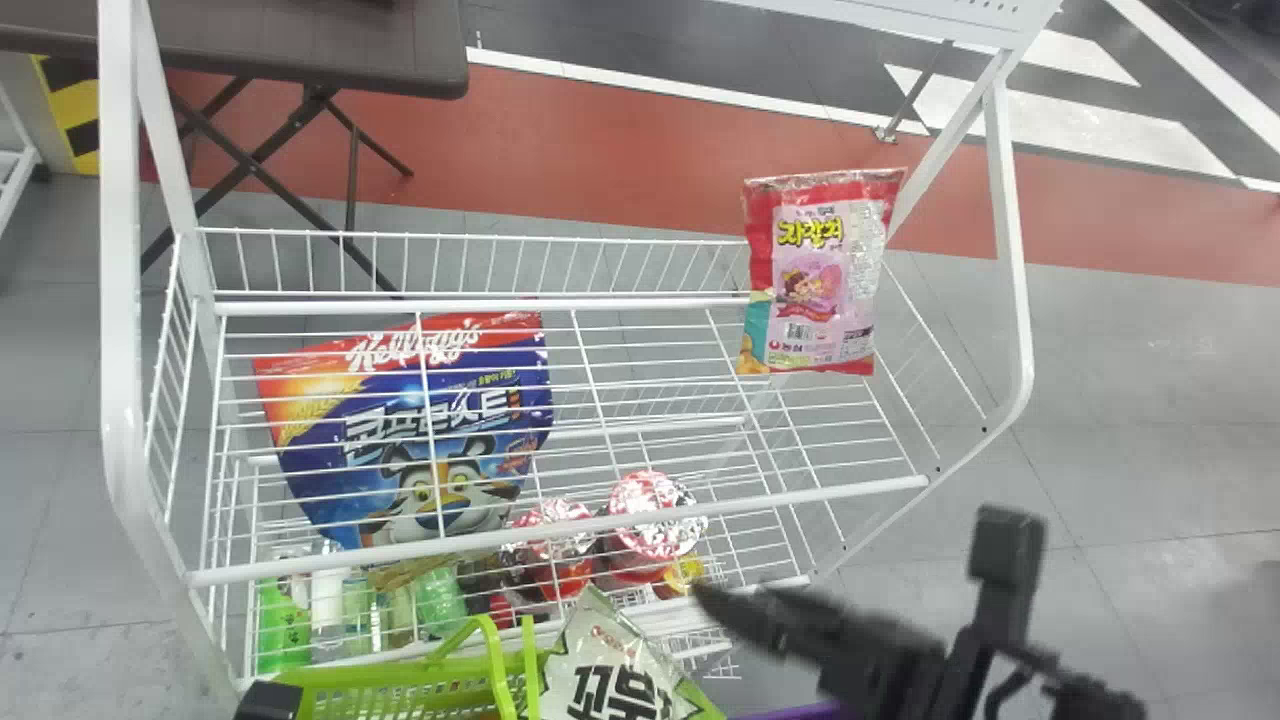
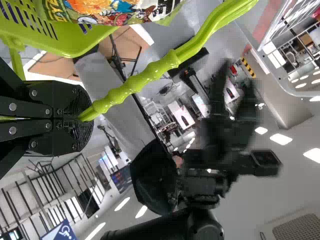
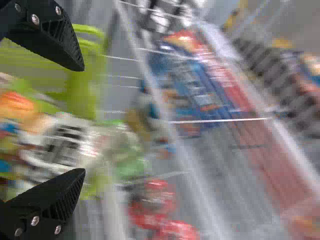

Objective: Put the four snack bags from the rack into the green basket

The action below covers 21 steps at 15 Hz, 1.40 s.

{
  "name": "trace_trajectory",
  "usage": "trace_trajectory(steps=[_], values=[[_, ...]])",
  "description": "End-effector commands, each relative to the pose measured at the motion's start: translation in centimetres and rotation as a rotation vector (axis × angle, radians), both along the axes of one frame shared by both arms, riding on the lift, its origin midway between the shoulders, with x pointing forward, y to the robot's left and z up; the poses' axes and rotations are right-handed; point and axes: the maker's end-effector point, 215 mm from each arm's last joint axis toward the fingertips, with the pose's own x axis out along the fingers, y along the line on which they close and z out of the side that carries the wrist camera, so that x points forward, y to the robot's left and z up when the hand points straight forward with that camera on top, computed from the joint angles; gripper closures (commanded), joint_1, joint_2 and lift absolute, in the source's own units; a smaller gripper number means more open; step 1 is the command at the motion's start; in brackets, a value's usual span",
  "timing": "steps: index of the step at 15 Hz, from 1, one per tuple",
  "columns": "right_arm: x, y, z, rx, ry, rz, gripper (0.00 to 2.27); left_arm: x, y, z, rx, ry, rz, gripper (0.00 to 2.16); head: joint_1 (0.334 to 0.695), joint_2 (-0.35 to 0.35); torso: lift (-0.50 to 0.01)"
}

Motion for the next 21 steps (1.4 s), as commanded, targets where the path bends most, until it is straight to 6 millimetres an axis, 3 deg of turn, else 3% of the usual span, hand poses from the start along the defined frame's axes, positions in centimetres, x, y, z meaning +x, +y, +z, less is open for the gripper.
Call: trace_trajectory(steps=[1, 3, 6, 8, 14, 16, 17, 18, 19, 21], values=[[7.4, -3.7, 6.2, -0.170, -0.293, -0.086, 0.08, 0.0, -0.1, 0.0, -0.003, 0.001, -0.002, 2.12, 0.695, -0.350, -0.006], [13.3, -6.7, 7.5, -0.310, -0.350, -0.165, 0.08, -0.1, 0.1, -0.2, 0.004, 0.005, 0.000, 2.12, 0.695, -0.350, -0.006], [18.7, -10.2, 6.9, -0.385, -0.341, -0.232, 0.10, -0.1, 0.4, -0.2, 0.003, 0.009, 0.001, 2.12, 0.695, -0.350, -0.006], [19.8, -13.5, 6.4, -0.434, -0.339, -0.276, 0.15, 0.3, 0.4, -0.1, 0.004, 0.000, -0.002, 2.12, 0.695, -0.350, -0.006], [22.9, -17.2, 2.9, -0.517, -0.256, -0.267, 0.23, 0.6, 0.3, -0.2, 0.007, -0.007, -0.010, 2.12, 0.695, -0.350, -0.006], [23.5, -16.6, 2.6, -0.514, -0.250, -0.233, 0.62, 0.7, 0.1, -0.3, 0.008, -0.004, -0.014, 2.12, 0.695, -0.350, -0.006], [23.6, -15.8, 2.4, -0.494, -0.248, -0.210, 1.02, 0.5, 0.0, -0.4, 0.012, 0.006, -0.018, 2.12, 0.695, -0.350, -0.006], [23.6, -15.1, 2.2, -0.476, -0.250, -0.194, 1.70, 0.5, 0.0, -0.4, 0.014, 0.004, -0.021, 2.12, 0.695, -0.350, -0.006], [23.5, -14.7, 2.1, -0.474, -0.252, -0.185, 1.93, 0.4, 0.1, -0.5, 0.016, 0.013, -0.021, 2.12, 0.695, -0.350, -0.006], [23.6, -14.1, 2.6, -0.467, -0.282, -0.180, 2.05, 0.3, 0.0, -0.4, 0.019, 0.025, -0.023, 2.12, 0.695, -0.350, -0.006]])
